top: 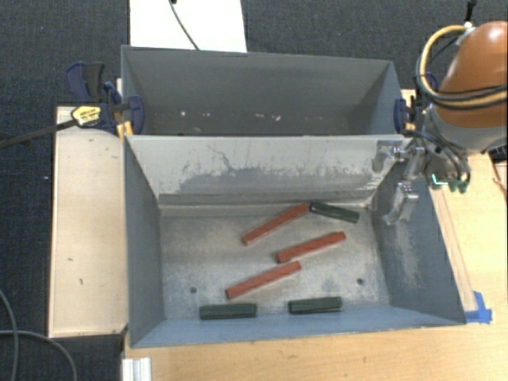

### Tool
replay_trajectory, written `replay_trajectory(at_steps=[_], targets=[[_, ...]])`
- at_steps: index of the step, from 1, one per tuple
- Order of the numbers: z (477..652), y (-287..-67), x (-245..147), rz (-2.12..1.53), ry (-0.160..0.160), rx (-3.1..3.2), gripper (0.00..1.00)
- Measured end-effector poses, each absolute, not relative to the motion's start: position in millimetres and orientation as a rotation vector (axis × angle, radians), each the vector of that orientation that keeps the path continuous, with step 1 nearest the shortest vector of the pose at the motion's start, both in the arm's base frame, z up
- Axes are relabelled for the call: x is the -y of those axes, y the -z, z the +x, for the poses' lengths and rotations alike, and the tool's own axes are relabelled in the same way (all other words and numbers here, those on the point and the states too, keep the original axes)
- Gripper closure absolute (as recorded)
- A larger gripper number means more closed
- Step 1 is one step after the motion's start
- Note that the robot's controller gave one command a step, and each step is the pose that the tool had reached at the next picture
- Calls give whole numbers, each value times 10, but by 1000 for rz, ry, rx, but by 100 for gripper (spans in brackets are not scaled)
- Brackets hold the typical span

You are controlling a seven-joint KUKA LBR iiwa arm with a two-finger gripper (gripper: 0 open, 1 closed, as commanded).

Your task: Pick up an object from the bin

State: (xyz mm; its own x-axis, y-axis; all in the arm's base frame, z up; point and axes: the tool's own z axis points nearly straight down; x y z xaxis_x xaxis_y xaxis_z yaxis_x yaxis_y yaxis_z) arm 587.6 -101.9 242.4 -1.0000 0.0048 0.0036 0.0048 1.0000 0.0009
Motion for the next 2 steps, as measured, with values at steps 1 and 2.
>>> replay_trajectory(at_steps=[1, 2], targets=[[5712, -666, 769, 72, 2, 3139, 0], [5728, -707, 775, 80, -1, 3144, 100]])
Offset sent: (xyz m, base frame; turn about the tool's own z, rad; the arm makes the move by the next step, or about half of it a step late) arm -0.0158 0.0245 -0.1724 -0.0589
